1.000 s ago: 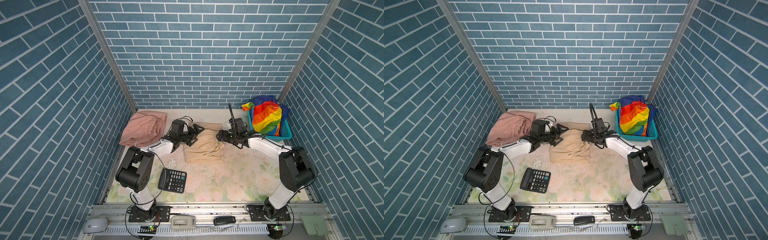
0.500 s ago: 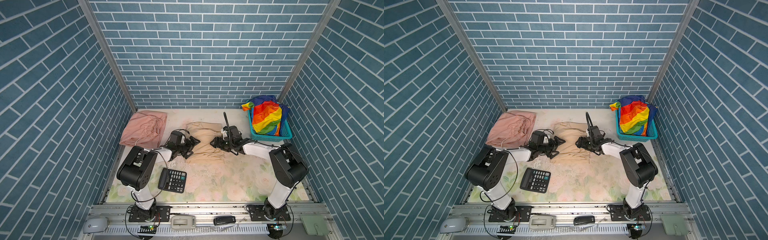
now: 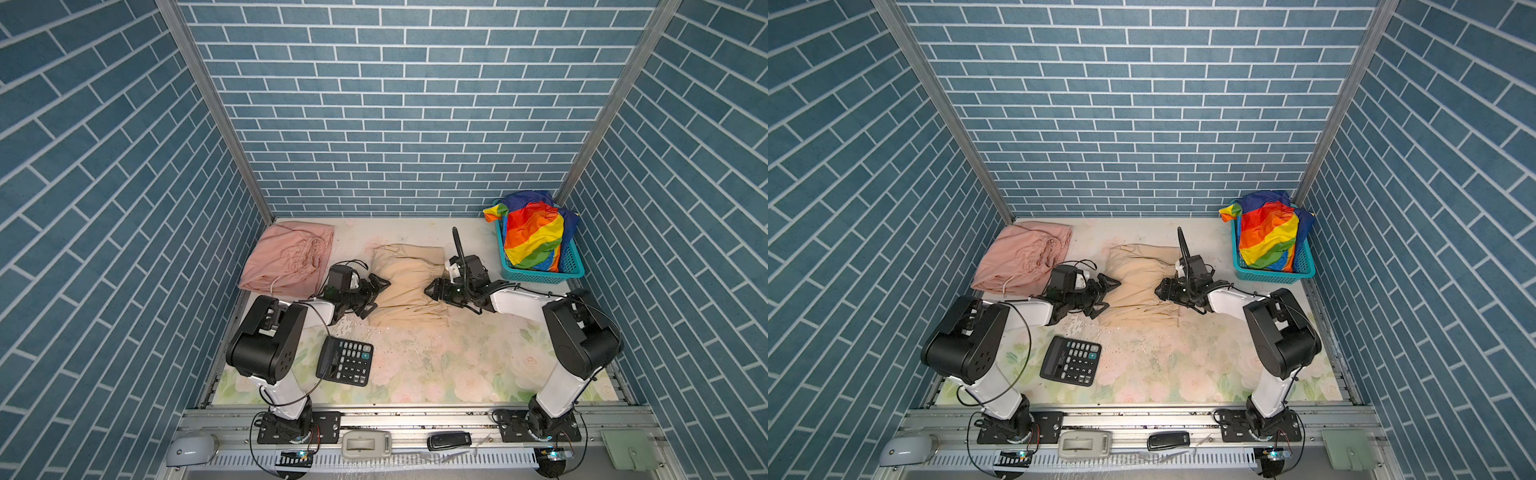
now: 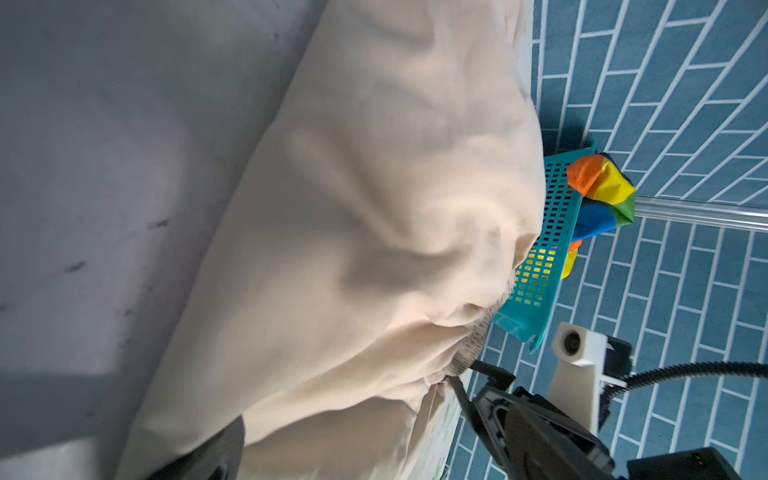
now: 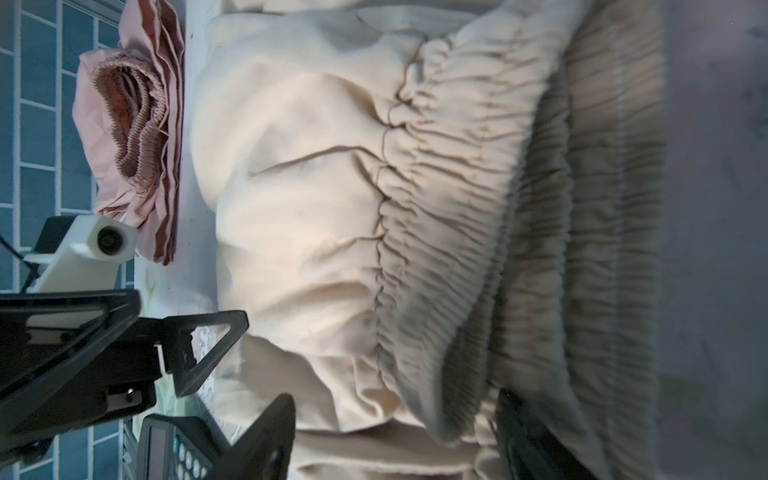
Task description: Fold and stack the shorts
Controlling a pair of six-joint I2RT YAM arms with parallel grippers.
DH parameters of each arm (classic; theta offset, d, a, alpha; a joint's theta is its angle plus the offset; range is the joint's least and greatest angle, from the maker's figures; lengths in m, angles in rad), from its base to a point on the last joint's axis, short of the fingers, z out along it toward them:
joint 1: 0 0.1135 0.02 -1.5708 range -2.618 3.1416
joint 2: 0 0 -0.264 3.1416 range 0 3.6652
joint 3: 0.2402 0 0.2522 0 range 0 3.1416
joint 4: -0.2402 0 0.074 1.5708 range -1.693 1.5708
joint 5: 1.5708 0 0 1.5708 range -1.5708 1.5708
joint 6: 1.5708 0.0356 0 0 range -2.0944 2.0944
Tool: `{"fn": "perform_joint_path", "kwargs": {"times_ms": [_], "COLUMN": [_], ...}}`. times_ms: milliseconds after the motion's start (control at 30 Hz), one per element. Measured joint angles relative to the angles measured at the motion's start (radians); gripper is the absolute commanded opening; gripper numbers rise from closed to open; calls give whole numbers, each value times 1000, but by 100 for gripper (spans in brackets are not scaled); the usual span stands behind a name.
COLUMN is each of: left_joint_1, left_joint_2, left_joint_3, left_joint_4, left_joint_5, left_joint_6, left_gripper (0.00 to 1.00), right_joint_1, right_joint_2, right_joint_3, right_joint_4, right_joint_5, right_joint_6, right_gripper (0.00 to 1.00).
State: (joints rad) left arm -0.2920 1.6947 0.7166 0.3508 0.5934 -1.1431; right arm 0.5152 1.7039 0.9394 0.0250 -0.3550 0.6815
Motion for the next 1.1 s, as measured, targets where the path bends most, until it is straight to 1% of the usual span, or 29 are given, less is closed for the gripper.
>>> {"fn": "perform_joint_path", "kwargs": {"times_ms": [100,200,300,433,600,700,833,900,967,1100], "left_joint_1": [0,1,2,4,4,4,4,4,4,4], "left_joint_2": [-24,-69,-118,-148,-146,-145,-144,-143,-138,-119], "left_joint_3": [65,144,203,217,188,175,174,174,174,171], "left_joint_4": [-123,-227,-290,-338,-374,-385,-391,-391,-390,-385], "left_joint_5": [-18,-38,-55,-64,-70,-72,-73,-73,-72,-72], "left_joint_6": [66,134,188,228,242,243,243,243,243,242], "left_gripper": [100,100,100,100,100,100,100,100,100,100], "right_joint_1": [-35,-70,-91,-86,-56,-33,-7,1,7,14], "right_joint_2": [-87,-109,-69,38,151,179,193,193,194,194], "right_joint_3": [27,101,159,176,191,241,267,275,285,299], "right_joint_4": [-95,-168,-211,-233,-262,-264,-283,-300,-315,-340], "right_joint_5": [19,45,52,41,37,37,61,82,108,154], "right_joint_6": [-37,-82,-108,-113,-119,-123,-130,-133,-137,-140], "right_gripper": [89,92,95,96,87,78,72,65,53,34]}}
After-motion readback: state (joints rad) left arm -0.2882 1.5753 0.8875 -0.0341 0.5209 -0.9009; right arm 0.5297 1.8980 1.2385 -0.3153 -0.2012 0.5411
